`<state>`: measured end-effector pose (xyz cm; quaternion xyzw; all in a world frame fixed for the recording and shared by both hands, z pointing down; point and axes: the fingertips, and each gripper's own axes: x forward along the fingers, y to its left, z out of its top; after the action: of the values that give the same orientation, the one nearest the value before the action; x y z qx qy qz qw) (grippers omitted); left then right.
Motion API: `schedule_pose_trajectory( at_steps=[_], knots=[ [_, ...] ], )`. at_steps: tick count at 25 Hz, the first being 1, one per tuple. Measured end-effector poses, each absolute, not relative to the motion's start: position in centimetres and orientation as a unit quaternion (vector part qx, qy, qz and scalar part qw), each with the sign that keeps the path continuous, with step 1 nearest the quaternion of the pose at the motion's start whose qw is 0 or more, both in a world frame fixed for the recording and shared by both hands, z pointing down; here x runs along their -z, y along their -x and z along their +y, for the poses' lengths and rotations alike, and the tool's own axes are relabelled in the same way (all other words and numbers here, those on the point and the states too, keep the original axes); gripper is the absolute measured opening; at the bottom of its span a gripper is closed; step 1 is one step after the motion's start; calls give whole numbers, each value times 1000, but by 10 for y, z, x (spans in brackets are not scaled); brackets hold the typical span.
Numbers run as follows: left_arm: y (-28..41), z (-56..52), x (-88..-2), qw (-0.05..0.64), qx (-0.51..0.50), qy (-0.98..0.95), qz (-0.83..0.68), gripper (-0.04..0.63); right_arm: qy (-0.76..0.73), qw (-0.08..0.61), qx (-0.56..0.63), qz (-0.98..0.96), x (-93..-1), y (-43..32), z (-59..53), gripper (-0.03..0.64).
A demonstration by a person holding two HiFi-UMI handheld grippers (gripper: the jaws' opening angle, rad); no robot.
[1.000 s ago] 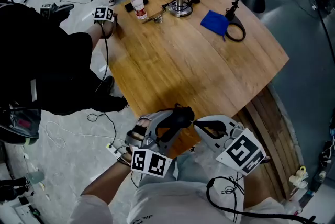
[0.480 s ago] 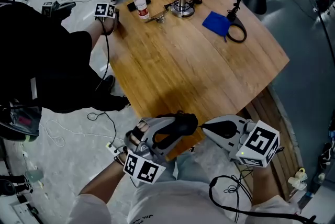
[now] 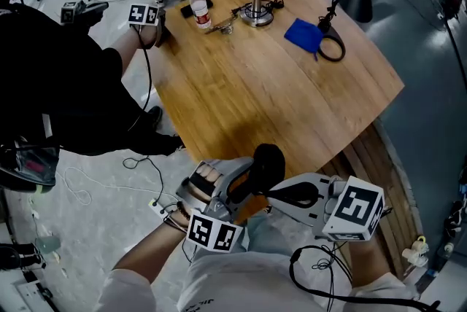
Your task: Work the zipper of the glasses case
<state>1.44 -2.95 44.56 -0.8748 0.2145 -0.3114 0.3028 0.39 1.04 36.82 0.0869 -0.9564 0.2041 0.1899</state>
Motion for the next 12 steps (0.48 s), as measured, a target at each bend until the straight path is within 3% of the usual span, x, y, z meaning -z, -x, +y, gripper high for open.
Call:
schedule_pose_trajectory(
  at_steps=[5,12],
  knots=[
    [-19,-25,-438,287,284,890,213,305,-59,163,-221,-960,-360,1,17,0],
    [-19,-26,-423,255,240,908,229,255,-41,101,-260,-959,-344,6,16,0]
  ],
)
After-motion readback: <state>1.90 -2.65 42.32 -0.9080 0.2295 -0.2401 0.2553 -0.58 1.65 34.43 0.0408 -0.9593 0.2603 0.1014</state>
